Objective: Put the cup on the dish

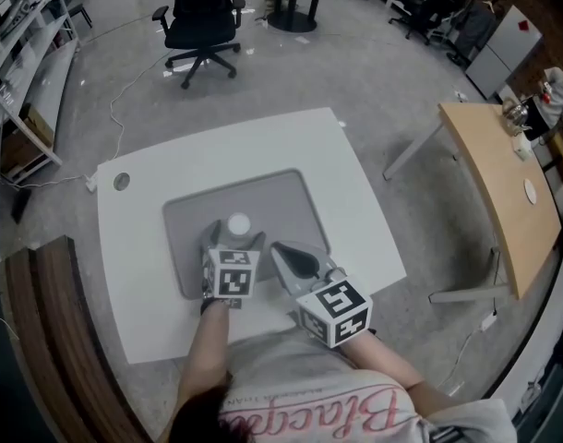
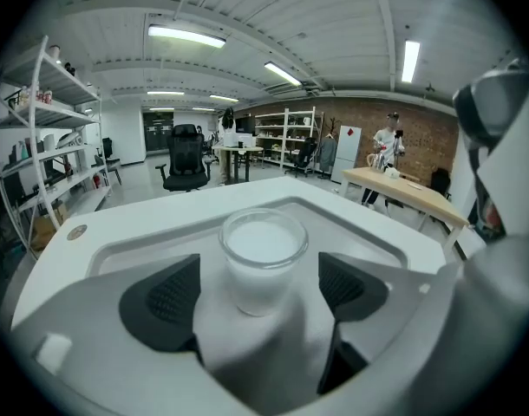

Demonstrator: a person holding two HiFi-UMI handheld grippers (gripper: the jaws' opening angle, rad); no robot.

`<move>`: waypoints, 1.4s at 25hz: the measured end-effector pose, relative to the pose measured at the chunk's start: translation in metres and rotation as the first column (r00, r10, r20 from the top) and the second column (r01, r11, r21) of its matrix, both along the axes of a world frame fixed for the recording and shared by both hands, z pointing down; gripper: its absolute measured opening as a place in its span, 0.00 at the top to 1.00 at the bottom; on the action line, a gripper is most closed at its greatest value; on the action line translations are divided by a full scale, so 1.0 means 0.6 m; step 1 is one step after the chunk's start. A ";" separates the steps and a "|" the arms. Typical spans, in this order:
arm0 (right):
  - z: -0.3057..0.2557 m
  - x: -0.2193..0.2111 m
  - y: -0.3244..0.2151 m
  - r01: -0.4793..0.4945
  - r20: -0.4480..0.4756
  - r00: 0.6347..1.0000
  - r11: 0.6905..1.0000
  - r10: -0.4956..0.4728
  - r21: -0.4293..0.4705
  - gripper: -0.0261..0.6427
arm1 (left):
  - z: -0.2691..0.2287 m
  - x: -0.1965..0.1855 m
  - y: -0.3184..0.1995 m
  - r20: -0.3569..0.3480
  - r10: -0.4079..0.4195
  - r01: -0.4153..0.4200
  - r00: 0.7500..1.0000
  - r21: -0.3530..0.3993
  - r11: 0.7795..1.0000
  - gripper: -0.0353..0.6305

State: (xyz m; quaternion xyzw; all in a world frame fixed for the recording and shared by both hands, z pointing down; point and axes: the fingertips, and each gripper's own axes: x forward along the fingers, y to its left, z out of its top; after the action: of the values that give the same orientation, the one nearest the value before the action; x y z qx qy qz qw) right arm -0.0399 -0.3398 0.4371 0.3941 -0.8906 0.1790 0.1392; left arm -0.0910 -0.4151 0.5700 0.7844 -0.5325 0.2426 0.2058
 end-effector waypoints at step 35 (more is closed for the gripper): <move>-0.033 -0.008 0.026 0.016 0.008 1.000 0.992 -0.017 0.126 0.96 | -0.246 -0.082 0.153 -0.199 -0.123 0.188 0.972 0.350 0.918 0.95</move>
State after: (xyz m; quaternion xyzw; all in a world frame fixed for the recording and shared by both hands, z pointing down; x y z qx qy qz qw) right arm -0.0444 -0.3244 0.4175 0.3940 -0.9040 0.1232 0.1115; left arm -0.1402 -0.3235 0.4224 0.7821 -0.6093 0.0526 0.1199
